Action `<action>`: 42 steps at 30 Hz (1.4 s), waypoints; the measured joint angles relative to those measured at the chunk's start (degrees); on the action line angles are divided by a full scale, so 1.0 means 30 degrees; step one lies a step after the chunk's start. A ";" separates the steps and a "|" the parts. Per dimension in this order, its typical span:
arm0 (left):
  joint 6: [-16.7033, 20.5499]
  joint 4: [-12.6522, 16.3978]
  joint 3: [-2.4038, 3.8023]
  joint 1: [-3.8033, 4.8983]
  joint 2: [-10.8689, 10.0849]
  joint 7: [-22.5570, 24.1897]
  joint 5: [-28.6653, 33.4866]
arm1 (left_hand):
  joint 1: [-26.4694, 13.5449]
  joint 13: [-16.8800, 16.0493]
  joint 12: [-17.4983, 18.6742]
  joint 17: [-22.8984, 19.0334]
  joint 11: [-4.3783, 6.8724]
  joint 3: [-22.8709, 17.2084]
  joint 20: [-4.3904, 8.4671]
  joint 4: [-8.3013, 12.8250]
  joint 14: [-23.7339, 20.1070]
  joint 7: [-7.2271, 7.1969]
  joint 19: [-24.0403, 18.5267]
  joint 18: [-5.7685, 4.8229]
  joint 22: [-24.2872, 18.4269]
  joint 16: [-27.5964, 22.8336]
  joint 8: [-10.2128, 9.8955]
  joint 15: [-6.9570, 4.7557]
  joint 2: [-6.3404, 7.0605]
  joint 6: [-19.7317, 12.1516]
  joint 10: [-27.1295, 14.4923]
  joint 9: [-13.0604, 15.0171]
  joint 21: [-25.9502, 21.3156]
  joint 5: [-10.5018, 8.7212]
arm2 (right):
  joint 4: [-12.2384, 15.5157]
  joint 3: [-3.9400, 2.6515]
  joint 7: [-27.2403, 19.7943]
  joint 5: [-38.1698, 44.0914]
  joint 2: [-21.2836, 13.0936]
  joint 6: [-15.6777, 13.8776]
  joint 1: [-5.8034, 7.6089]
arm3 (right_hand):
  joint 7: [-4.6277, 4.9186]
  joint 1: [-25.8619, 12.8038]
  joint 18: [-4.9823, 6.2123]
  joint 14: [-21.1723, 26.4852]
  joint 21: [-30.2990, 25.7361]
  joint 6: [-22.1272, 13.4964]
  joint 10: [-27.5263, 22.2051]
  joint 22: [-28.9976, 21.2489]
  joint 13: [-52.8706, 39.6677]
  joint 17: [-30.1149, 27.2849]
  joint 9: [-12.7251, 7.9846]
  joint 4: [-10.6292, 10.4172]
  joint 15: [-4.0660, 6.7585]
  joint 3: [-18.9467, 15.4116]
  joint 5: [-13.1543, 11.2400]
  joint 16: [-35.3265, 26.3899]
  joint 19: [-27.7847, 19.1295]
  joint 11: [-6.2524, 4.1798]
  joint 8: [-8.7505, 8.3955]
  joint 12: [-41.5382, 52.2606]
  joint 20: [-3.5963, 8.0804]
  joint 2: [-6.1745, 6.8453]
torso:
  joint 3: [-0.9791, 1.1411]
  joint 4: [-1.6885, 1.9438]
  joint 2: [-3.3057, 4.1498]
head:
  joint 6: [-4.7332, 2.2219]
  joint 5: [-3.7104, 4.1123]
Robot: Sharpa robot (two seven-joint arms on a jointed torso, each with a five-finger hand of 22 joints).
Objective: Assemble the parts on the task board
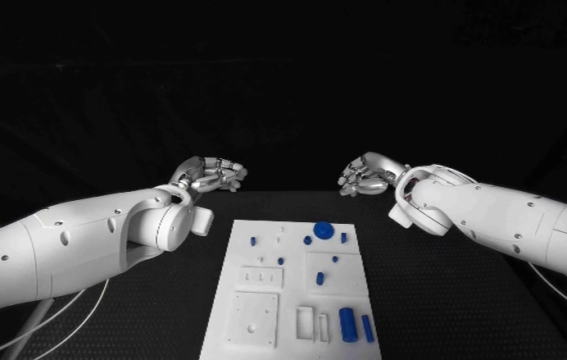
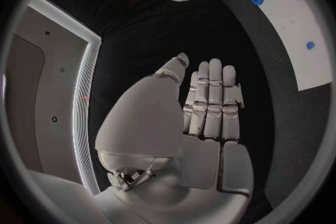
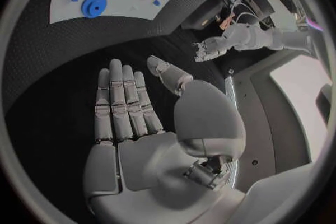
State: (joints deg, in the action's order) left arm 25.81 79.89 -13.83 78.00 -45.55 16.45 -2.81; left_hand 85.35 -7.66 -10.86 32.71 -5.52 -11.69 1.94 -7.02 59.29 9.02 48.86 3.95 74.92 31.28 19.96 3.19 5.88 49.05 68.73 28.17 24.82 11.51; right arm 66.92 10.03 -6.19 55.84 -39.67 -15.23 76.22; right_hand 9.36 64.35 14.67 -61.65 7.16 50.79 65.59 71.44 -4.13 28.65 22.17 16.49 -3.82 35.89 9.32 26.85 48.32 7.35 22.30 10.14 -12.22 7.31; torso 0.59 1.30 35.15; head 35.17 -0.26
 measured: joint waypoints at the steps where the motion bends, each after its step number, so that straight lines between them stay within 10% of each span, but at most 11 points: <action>1: -0.0048 0.0105 0.0001 0.0000 -0.0034 0.0004 -0.0069 | 0.0000 -0.0008 0.0000 0.0027 -0.0008 0.0033 0.0000 0.0033 0.0001 0.0029 0.0000 0.0001 0.0000 0.0000 -0.0001 0.0000 0.0000 0.0029 0.0075 -0.0017 0.0004 -0.0001 | -0.0078 0.0000 0.0020 0.0566 0.0114 -0.0001 -0.0001 | -0.0022 0.0000 0.0000 -0.0313 0.0129 0.0084 0.0110 0.0022 0.0001 0.0168 0.0003 -0.0018 0.0157 0.0088 0.0000 0.0132 0.0372 -0.0023 0.0000 0.0000 0.0113 0.0000 | 0.0000 0.0035 0.0097 | -0.0031 0.0038; 11: -0.0509 0.0342 -0.0001 -0.0015 -0.0363 -0.0038 -0.0731 | -0.0240 -0.0190 0.0093 0.0261 0.0285 0.0089 0.0145 -0.0023 0.0002 -0.0119 -0.0011 -0.0009 -0.0001 0.0085 -0.0125 0.0002 0.0069 0.0378 0.0865 -0.0105 0.0302 -0.0072 | -0.0375 0.0006 0.0161 0.5291 0.0990 -0.0054 -0.0522 | -0.0212 0.0245 -0.0001 -0.2715 0.0993 0.0525 0.0700 0.0039 0.0027 0.2145 0.0114 0.0010 0.1125 0.0321 -0.0228 0.0999 0.3278 -0.0304 -0.0002 -0.0279 0.1253 0.0245 | -0.0033 0.0423 0.1139 | -0.0286 0.0344; 27: -0.0901 0.1118 -0.0001 -0.0015 -0.0814 -0.0065 -0.1018 | -0.0422 -0.0205 0.0247 0.0303 0.0268 0.0175 0.0142 -0.0110 0.0000 -0.0117 -0.0012 -0.0126 -0.0004 0.0086 -0.0225 0.0001 0.0062 0.0376 0.0880 -0.0124 0.0374 -0.0072 | 0.0141 -0.0012 0.0667 1.0008 0.1414 -0.0152 -0.0759 | -0.0213 0.0167 -0.0004 -0.2759 0.1005 0.0524 0.0835 0.0059 0.0057 0.2498 0.0117 0.0009 0.1136 0.0321 -0.0370 0.0999 0.3547 -0.0303 -0.0083 -0.0577 0.1251 0.0587 | -0.0222 0.1018 0.2183 | -0.0209 0.1005; 42: -0.1109 0.1297 0.0005 -0.0014 -0.0858 -0.0087 -0.1076 | -0.0561 -0.0222 0.0349 0.0360 0.0268 0.0297 0.0209 -0.0232 -0.0001 -0.0112 -0.0083 -0.0196 0.0010 0.0085 -0.0314 0.0000 0.0199 0.0370 0.0879 -0.0163 0.0449 -0.0096 | -0.0179 -0.0012 0.1051 1.1753 0.1885 -0.0111 -0.1035 | -0.0213 -0.0302 -0.0005 -0.2823 0.1006 0.0523 0.0762 0.0078 0.0086 0.2762 0.0083 -0.0047 0.1070 0.0265 -0.0369 0.0976 0.3610 -0.0230 -0.0306 -0.0952 0.1313 0.1055 | -0.0370 0.1187 0.2725 | -0.0300 0.1089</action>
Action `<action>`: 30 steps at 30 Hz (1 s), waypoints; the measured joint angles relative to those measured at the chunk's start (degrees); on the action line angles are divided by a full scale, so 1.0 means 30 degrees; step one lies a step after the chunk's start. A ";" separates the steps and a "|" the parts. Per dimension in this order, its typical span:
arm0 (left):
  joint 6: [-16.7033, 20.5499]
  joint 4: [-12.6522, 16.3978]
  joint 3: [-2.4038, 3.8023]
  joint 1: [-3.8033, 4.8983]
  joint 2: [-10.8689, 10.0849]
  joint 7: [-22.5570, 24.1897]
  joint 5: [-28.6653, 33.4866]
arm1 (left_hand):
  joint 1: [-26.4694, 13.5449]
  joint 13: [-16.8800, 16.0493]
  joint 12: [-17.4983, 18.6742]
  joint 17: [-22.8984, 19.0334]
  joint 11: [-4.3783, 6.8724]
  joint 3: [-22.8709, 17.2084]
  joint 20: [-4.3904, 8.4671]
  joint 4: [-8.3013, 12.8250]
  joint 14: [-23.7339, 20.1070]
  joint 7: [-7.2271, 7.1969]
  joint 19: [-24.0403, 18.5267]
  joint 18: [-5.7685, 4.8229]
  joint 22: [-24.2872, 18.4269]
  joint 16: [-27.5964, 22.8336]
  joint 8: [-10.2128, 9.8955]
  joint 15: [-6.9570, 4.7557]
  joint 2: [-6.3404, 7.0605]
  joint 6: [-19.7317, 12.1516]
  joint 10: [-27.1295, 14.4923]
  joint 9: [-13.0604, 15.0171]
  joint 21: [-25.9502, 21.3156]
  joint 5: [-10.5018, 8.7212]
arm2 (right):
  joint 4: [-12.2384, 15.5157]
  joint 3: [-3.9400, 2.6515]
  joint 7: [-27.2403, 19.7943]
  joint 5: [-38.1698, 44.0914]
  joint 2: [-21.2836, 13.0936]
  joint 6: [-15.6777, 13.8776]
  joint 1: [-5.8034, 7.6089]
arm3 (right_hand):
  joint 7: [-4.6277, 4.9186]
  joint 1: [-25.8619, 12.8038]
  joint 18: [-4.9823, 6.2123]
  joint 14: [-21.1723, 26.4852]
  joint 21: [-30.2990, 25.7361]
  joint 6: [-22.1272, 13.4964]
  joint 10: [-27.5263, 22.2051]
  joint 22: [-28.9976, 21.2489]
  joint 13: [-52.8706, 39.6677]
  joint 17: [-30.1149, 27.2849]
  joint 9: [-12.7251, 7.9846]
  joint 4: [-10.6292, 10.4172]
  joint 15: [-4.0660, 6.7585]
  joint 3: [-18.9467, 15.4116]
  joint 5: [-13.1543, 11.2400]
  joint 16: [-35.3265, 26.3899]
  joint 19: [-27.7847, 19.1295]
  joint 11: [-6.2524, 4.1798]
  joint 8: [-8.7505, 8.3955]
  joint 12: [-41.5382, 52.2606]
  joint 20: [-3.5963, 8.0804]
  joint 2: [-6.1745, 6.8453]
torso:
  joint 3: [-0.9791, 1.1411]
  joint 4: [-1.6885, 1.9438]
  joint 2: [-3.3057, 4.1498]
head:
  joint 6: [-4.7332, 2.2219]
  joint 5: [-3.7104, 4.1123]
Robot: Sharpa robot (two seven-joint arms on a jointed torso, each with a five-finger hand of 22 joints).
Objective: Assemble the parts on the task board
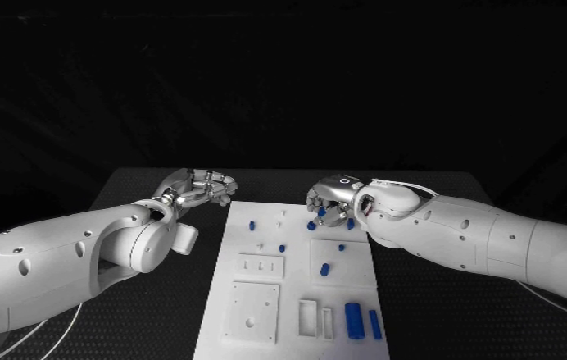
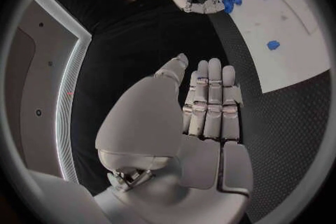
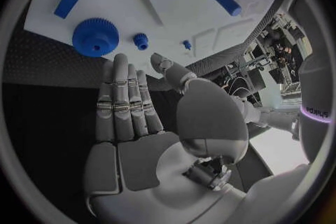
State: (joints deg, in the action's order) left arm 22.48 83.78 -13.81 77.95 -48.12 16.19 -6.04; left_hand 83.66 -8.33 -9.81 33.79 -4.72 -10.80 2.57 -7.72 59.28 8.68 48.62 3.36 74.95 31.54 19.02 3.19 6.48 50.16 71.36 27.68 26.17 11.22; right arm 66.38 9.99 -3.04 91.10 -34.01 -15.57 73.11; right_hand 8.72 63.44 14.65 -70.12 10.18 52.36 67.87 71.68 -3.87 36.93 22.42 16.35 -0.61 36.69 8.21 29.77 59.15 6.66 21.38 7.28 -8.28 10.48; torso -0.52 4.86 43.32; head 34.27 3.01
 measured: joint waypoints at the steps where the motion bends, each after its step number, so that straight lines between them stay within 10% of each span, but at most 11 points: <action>1: -0.0006 0.0008 0.0000 0.0001 -0.0005 0.0000 -0.0001 | -0.0053 0.0000 0.0000 0.0010 0.0000 0.0002 0.0000 -0.0002 0.0000 0.0000 0.0000 -0.0002 0.0000 0.0000 0.0000 0.0000 -0.0054 0.0000 0.0000 -0.0001 0.0000 -0.0061 | -0.0019 0.0000 0.0017 0.0052 0.0023 0.0008 -0.0007 | 0.0000 -0.0032 0.0000 0.0000 0.0000 0.0000 0.0000 0.0009 0.0000 0.0009 0.0000 0.0000 0.0000 0.0000 0.0000 -0.0051 0.0000 0.0000 -0.0036 -0.0030 0.0000 0.0032 | -0.0013 0.0004 0.0029 | 0.0000 0.0007; 13: -0.0086 0.0004 -0.0001 0.0001 -0.0015 -0.0016 -0.0012 | -0.0172 -0.0017 0.0094 0.0029 -0.0001 0.0047 -0.0001 -0.0048 -0.0001 0.0001 0.0000 -0.0090 -0.0003 0.0000 -0.0070 0.0000 -0.0022 -0.0001 -0.0001 -0.0016 0.0074 -0.0061 | -0.0320 0.0001 0.0181 0.0597 0.0246 0.0209 -0.0132 | 0.0000 -0.0255 -0.0001 0.0001 0.0000 -0.0001 -0.0069 0.0046 -0.0002 0.0175 -0.0023 -0.0051 -0.0002 -0.0267 0.0167 -0.0128 -0.0001 0.0069 -0.0104 -0.0177 -0.0001 0.0254 | -0.0218 0.0269 0.0352 | 0.0066 0.0267; 30: -0.0159 0.0028 0.0004 0.0003 -0.0073 -0.0035 -0.0020 | -0.0172 -0.0032 0.0167 0.0044 -0.0067 0.0090 -0.0003 -0.0090 -0.0002 0.0001 0.0002 -0.0104 -0.0007 -0.0001 -0.0070 0.0000 -0.0022 -0.0002 0.0066 -0.0015 0.0073 -0.0061 | -0.0598 0.0008 0.0312 0.1083 0.0372 0.0619 -0.0381 | 0.0000 -0.0255 0.0000 -0.0134 0.0000 -0.0001 -0.0059 0.0099 -0.0022 0.0363 -0.0021 0.0001 -0.0005 -0.0317 0.0166 -0.0186 0.0141 0.0059 -0.0103 -0.0175 0.0006 0.0254 | -0.0264 0.0319 0.0575 | 0.0176 0.0247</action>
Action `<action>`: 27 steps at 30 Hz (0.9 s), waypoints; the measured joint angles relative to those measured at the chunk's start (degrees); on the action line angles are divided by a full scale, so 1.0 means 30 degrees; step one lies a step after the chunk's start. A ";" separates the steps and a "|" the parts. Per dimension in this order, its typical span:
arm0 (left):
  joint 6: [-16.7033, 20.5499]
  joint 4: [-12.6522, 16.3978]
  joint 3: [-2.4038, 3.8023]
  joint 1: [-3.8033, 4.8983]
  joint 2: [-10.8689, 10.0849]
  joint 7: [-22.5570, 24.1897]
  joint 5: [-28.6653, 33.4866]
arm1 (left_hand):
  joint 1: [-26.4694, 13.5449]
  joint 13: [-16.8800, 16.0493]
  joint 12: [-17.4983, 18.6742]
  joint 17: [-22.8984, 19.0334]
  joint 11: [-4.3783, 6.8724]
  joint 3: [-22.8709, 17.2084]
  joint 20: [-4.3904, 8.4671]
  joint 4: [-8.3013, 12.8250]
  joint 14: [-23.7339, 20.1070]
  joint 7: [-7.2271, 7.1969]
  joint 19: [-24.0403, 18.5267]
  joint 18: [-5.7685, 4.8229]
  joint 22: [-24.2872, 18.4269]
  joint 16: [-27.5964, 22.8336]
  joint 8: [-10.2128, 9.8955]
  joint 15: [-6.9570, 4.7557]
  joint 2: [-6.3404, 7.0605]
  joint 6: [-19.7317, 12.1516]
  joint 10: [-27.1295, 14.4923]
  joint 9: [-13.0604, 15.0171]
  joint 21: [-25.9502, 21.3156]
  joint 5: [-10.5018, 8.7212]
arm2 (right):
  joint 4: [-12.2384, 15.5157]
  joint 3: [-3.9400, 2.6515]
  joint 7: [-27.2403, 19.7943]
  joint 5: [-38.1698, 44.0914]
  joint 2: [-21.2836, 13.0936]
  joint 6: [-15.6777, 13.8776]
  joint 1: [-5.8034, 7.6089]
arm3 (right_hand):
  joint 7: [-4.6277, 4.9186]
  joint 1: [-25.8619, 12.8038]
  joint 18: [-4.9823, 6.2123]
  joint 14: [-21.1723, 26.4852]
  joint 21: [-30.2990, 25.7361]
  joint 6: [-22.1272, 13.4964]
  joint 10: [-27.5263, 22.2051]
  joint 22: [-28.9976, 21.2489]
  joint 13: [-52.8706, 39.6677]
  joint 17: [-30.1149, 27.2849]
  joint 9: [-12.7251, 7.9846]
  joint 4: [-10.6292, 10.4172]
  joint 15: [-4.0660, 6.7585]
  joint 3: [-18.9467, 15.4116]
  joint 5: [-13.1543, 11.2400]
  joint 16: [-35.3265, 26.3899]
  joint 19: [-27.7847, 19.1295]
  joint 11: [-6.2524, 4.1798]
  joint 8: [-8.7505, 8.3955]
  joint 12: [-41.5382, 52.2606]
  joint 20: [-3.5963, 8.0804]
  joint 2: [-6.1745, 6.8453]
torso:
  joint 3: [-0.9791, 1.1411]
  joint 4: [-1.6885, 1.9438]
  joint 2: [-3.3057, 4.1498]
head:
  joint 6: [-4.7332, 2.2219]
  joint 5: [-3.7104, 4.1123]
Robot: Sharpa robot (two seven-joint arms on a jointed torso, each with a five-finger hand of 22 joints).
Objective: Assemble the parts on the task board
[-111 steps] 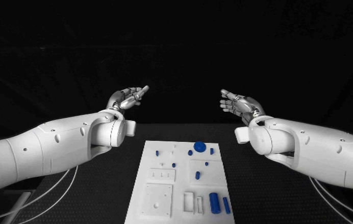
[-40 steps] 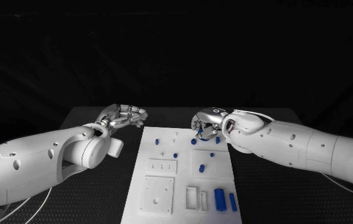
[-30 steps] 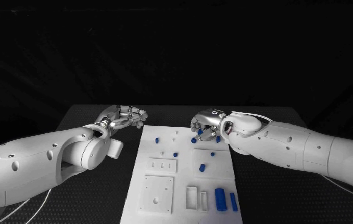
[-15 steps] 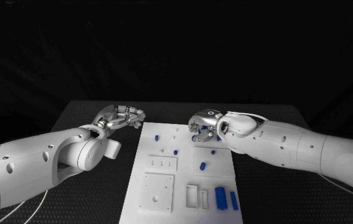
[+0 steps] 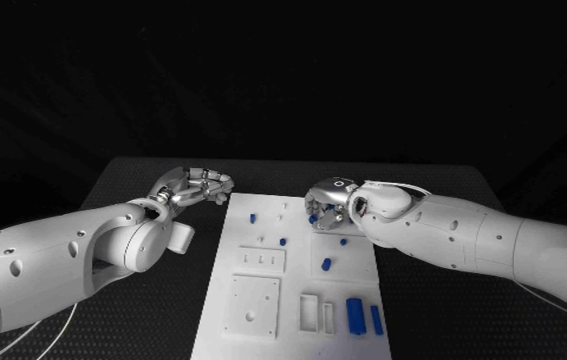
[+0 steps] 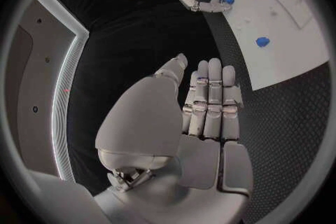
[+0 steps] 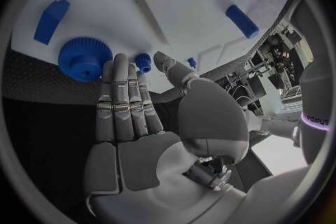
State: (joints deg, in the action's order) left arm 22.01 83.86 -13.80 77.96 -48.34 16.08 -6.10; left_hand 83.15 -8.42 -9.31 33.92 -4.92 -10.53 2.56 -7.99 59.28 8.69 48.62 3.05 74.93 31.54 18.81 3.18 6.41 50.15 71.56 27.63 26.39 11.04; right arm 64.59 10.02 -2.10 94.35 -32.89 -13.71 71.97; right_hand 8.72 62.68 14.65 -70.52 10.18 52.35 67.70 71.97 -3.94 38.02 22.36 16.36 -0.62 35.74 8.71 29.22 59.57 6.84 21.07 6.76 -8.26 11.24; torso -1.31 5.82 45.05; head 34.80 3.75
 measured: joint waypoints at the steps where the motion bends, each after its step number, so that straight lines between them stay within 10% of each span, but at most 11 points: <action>1: -0.0001 -0.0003 0.0000 0.0000 -0.0002 0.0000 0.0000 | 0.0000 0.0000 0.0000 0.0000 0.0000 -0.0005 0.0000 -0.0004 0.0000 0.0004 0.0000 -0.0001 0.0000 0.0000 0.0000 0.0000 0.0000 0.0004 0.0000 0.0000 0.0000 0.0000 | -0.0015 -0.0003 0.0012 0.0025 -0.0002 0.0038 0.0001 | 0.0000 0.0000 0.0000 0.0000 0.0000 0.0000 0.0043 0.0010 0.0000 0.0006 0.0000 0.0000 0.0000 0.0000 0.0000 -0.0015 0.0000 -0.0044 0.0000 0.0000 0.0000 0.0000 | 0.0000 -0.0007 0.0002 | 0.0002 -0.0024; 27: -0.0011 -0.0063 0.0000 0.0001 0.0002 -0.0006 -0.0003 | 0.0001 -0.0014 0.0078 0.0033 0.0000 -0.0007 -0.0002 -0.0102 -0.0001 0.0069 0.0001 -0.0036 -0.0005 0.0000 0.0000 -0.0001 0.0000 0.0070 0.0000 0.0003 0.0005 0.0000 | 0.0112 -0.0061 0.0367 0.0788 0.0083 0.0404 0.0067 | -0.0597 0.0495 -0.0002 -0.1136 0.0403 0.1602 0.2051 0.0540 -0.0296 0.1080 0.0303 -0.0501 0.0658 0.1733 -0.1794 0.0537 0.1429 -0.0739 0.0345 0.0336 0.0525 -0.0713 | 0.0009 -0.0020 0.0095 | -0.0060 -0.0024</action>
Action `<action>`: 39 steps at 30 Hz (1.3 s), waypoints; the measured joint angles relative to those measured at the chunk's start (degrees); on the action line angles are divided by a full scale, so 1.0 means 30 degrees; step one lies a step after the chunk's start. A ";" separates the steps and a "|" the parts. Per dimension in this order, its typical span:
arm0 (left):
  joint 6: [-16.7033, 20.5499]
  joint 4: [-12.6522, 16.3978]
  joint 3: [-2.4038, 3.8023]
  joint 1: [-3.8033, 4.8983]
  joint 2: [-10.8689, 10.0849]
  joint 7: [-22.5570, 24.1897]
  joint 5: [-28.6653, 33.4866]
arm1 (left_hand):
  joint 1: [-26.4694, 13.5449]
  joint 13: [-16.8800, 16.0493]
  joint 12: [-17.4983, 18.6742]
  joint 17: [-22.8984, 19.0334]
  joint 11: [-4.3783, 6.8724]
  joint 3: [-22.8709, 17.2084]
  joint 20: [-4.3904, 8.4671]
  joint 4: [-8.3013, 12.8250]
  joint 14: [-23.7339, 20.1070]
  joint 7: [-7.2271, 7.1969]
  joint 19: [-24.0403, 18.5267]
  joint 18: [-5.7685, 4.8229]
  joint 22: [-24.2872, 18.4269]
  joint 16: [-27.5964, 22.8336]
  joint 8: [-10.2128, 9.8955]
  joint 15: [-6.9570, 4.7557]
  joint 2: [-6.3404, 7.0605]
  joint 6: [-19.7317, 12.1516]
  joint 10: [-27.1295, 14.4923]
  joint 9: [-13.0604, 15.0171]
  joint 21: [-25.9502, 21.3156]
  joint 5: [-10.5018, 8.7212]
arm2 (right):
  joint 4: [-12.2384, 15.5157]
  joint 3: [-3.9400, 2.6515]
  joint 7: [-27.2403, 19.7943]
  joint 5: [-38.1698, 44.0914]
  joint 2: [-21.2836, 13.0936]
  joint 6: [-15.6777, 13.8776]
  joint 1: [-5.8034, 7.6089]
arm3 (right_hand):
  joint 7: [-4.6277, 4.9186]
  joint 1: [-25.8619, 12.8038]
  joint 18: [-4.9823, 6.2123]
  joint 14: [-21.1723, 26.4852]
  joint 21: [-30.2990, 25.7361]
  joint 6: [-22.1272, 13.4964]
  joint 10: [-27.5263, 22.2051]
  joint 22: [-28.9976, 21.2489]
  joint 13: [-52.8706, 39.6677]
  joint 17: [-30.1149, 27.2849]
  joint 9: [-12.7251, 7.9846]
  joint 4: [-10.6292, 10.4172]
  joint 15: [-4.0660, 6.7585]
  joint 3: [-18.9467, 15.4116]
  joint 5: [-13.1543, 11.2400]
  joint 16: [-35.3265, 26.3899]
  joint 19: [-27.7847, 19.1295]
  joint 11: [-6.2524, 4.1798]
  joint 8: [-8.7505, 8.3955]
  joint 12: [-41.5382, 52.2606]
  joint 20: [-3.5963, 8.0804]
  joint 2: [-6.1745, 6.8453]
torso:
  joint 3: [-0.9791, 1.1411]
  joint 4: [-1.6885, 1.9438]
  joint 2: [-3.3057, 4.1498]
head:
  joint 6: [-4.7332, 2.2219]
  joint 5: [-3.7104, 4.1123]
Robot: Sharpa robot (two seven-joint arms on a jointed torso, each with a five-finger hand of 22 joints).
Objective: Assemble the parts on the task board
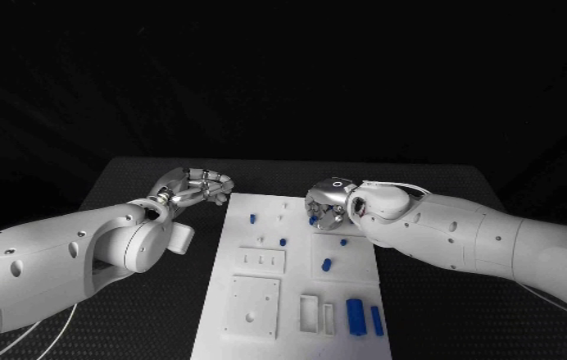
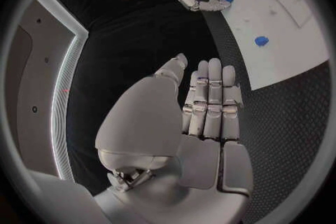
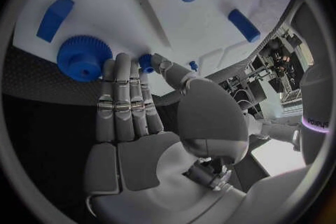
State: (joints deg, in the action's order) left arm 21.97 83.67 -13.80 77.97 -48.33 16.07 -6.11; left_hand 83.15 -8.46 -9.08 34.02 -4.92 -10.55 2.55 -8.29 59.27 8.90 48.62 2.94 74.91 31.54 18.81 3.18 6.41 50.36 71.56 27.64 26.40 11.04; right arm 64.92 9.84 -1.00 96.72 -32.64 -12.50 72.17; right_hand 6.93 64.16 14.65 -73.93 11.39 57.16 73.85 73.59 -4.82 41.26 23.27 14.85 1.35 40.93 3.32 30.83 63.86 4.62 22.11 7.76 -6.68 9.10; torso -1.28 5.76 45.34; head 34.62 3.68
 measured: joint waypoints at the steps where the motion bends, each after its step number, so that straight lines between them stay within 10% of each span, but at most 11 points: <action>1: -0.0001 -0.0001 0.0000 0.0000 0.0000 -0.0002 0.0000 | 0.0000 -0.0008 0.0000 0.0001 0.0000 0.0000 0.0000 0.0000 -0.0001 0.0000 0.0000 0.0000 0.0000 0.0000 0.0000 0.0000 0.0000 0.0000 0.0000 0.0000 0.0067 0.0000 | 0.0007 0.0003 0.0028 0.0037 0.0003 -0.0003 -0.0005 | -0.0019 -0.0021 0.0001 -0.0129 0.0137 0.0127 0.0160 0.0097 -0.0056 0.0113 0.0021 0.0004 0.0131 0.0134 0.0000 0.0160 0.0148 -0.0093 0.0064 0.0062 0.0092 -0.0020 | -0.0002 0.0007 0.0004 | -0.0018 0.0009; 39: -0.0052 -0.0080 0.0002 0.0000 0.0063 -0.0016 0.0000 | -0.0178 -0.0059 0.0162 0.0080 0.0067 0.0105 -0.0002 -0.0316 -0.0001 0.0000 0.0001 -0.0102 0.0009 0.0000 -0.0149 0.0000 0.0177 -0.0001 0.0066 0.0002 0.0145 -0.0073 | -0.0111 -0.0045 0.3053 0.1088 0.1638 -0.4146 0.0024 | -0.0308 -0.0119 -0.0015 -0.0301 0.2256 0.0865 0.1355 0.0446 -0.0524 0.1310 0.0309 -0.0404 0.0514 0.1711 -0.0226 0.1927 0.1089 -0.0620 0.0559 0.0216 0.0773 0.0544 | -0.0013 0.0020 0.0068 | -0.0509 -0.0178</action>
State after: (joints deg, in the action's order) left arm 21.82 83.43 -13.79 77.97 -48.15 16.02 -6.11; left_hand 82.62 -8.64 -8.59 34.26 -4.72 -10.23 2.55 -9.24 59.27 8.90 48.63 2.64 74.94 31.53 18.36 3.18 6.95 50.36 71.76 27.65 26.84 10.82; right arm 64.59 9.70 8.16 99.98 -27.73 -24.94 72.24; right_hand 6.01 63.81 14.60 -74.83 18.16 59.75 77.92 74.93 -6.39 45.19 24.20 13.64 2.89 46.07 2.65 36.61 67.12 2.76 23.78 8.41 -4.36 10.73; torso -1.32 5.82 45.54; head 33.09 3.15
